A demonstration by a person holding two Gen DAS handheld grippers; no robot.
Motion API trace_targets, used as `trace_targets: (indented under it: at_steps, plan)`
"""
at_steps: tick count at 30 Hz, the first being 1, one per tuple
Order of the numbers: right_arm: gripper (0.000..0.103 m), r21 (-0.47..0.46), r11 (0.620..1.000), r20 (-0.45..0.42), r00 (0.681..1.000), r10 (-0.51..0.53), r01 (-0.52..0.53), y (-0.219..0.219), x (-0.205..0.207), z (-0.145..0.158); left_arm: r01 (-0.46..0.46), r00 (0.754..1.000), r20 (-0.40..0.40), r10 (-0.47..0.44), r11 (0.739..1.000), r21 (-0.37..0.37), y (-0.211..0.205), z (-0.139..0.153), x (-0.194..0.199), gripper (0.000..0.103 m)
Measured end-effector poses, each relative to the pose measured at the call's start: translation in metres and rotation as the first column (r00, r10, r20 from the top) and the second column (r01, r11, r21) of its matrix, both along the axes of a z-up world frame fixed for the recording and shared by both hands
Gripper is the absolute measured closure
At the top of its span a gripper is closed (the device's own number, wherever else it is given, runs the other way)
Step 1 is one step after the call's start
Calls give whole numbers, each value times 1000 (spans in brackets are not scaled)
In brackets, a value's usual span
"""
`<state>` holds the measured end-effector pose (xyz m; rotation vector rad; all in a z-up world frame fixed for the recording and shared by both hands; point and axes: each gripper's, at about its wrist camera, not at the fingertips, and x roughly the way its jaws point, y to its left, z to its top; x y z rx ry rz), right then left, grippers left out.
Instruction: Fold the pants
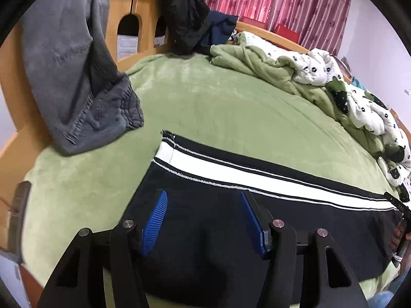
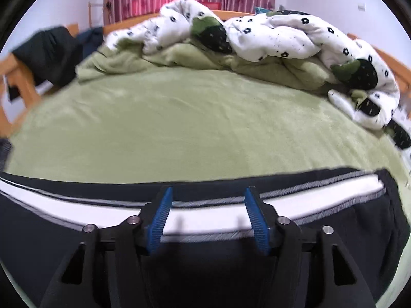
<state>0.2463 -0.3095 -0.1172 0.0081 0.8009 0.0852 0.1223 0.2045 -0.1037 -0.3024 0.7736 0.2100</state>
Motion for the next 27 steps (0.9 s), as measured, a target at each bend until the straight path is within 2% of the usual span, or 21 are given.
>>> trace_targets:
  at_steps: [2, 6, 9, 11, 13, 15, 17, 20, 22, 25, 27]
  plan:
    - [45, 30, 999, -20, 999, 41, -40, 12, -16, 10, 10, 1000, 22, -10, 1000, 8, -4, 20, -13, 47]
    - [45, -50, 998, 66, 997, 30, -27, 37, -54, 29, 36, 996, 86, -38, 999, 20, -15, 58, -46, 47]
    - [45, 19, 997, 19, 997, 78, -79, 54, -74, 39, 32, 996, 82, -37, 998, 55, -19, 68, -62, 47]
    - [45, 52, 995, 4, 996, 91, -91, 61, -84, 43, 46, 997, 52, -48, 998, 37, -20, 63, -69, 47]
    - [45, 73, 991, -2, 993, 116, -115, 68, -96, 43, 49, 998, 33, -47, 997, -56, -14, 47, -78, 47]
    - [45, 56, 989, -10, 991, 135, -134, 74, -107, 39, 42, 998, 50, -35, 989, -140, -6, 26, -87, 47]
    - [45, 42, 991, -17, 992, 127, -127, 75, -114, 34, 8, 999, 43, 1, 981, -195, 1, -2, -96, 47]
    - [45, 59, 992, -48, 992, 119, -116, 72, -120, 18, -51, 998, 24, 60, 957, -286, 16, -46, -106, 48]
    - [45, 57, 992, -78, 991, 113, -109, 70, -116, 9, -69, 997, 8, 77, 931, -359, 28, -73, -110, 48]
    - [45, 75, 994, -78, 993, 90, -84, 62, -109, 5, -91, 994, 15, 106, 908, -408, 45, -95, -112, 49]
    - [45, 89, 993, -75, 994, 79, -73, 58, -105, 1, -78, 991, 60, 116, 895, -439, 56, -102, -108, 49]
